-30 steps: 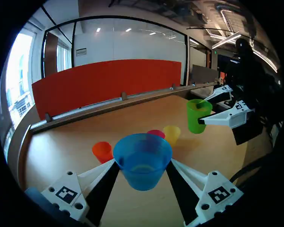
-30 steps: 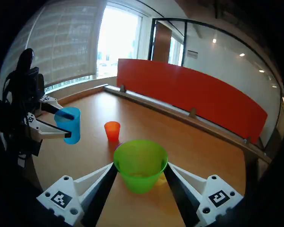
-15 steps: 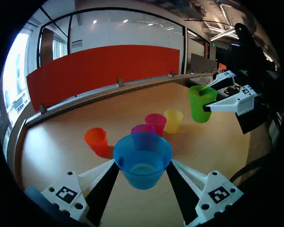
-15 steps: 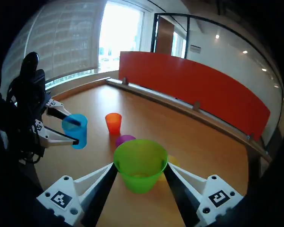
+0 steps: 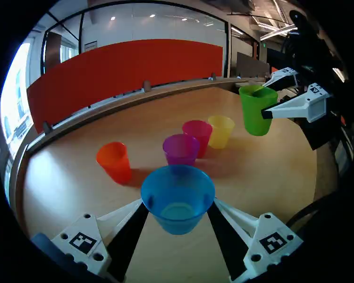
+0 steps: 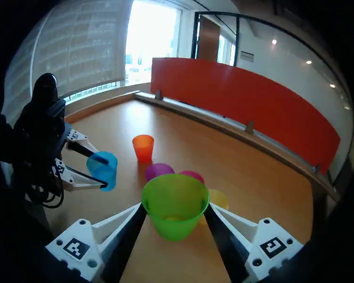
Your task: Pour water
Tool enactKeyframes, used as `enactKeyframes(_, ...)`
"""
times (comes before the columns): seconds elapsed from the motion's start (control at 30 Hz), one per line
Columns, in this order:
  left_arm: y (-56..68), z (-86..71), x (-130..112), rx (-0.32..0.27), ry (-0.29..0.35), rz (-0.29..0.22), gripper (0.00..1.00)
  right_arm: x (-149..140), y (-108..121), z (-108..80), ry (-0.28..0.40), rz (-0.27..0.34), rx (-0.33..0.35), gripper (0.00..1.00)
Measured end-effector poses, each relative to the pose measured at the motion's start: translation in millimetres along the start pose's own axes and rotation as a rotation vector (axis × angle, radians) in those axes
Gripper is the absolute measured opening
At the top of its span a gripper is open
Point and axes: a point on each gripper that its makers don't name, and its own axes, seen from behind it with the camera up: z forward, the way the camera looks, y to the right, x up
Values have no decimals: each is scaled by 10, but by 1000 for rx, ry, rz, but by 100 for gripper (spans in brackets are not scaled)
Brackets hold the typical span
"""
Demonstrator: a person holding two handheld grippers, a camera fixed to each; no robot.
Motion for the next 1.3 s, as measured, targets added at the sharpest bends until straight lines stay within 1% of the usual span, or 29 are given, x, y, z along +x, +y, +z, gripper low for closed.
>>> enactKeyframes(0.27,16,174,-199,-20,-49,-3,83,-22,-7,58,-11,0,7,89)
enactKeyframes(0.67,-26,313,-282,-25,-70,2,83,-55,-23,106,-25,1,13,89)
enactKeyframes(0.97,-17,367,-328,-30,-82,5,83,-53,-19,129,-29,1,12,89)
enactKeyframes(1.3,-7,374,-376,-28,-95,7,83,-53,-27,134,-29,0,16,89)
